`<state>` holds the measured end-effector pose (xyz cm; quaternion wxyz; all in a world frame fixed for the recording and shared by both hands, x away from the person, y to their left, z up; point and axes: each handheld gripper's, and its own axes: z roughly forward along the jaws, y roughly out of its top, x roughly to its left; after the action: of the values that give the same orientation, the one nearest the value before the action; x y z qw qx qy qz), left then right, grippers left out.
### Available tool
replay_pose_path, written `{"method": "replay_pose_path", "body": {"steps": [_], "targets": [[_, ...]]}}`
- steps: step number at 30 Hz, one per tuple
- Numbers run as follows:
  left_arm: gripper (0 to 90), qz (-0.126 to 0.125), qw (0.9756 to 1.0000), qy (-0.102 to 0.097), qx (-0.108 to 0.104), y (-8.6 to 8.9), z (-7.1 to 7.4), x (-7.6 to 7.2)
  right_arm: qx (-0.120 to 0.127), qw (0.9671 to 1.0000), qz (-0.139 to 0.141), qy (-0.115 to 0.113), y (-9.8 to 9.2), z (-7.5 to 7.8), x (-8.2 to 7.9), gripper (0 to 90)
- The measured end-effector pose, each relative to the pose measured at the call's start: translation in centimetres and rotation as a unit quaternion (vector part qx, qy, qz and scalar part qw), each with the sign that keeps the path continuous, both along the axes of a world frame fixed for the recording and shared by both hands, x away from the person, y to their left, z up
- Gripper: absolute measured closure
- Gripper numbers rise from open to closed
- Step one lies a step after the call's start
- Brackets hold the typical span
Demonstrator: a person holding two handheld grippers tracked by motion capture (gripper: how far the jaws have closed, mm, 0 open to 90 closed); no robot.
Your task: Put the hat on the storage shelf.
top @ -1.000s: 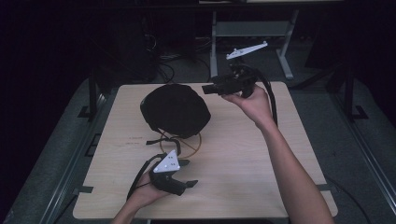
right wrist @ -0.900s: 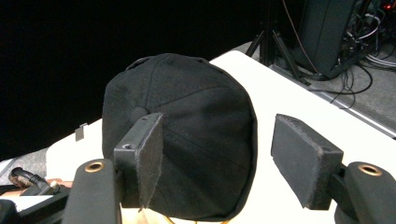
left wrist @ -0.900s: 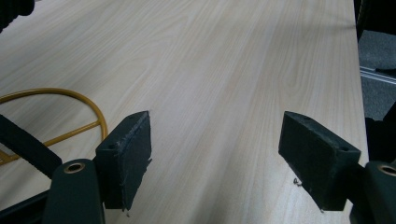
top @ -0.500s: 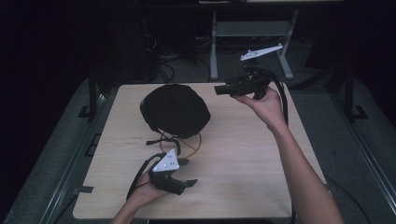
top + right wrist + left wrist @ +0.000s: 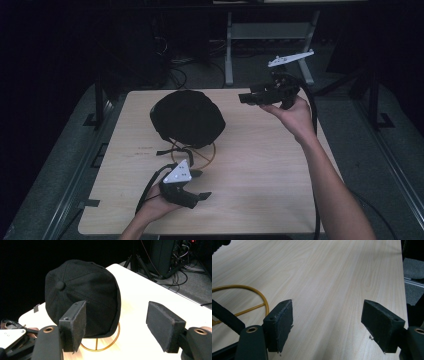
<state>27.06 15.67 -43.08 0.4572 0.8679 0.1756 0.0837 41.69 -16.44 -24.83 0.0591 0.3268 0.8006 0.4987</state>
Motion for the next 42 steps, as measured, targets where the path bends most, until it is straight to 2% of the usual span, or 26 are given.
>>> {"method": "replay_pose_path", "body": {"steps": [12,28,29,42], "targets": [[25.0,0.002,1.0000,0.003,0.001,0.0,-0.1,0.0,0.002,0.9999,-0.011,0.003,-1.6,-0.8,-0.4,31.1],[24.9,0.003,0.9999,0.004,0.009,0.2,-0.2,0.1,0.007,0.9996,-0.024,0.015,-3.7,-2.6,-1.2,29.7],[24.9,0.002,0.9999,-0.001,0.011,0.3,-0.2,0.2,0.009,0.9995,-0.025,0.015,-3.7,-2.7,-1.2,29.7],[24.9,0.003,0.9999,0.005,0.013,0.3,-0.2,0.1,0.008,0.9992,-0.034,0.021,-5.3,-4.2,-1.9,29.2]]}}
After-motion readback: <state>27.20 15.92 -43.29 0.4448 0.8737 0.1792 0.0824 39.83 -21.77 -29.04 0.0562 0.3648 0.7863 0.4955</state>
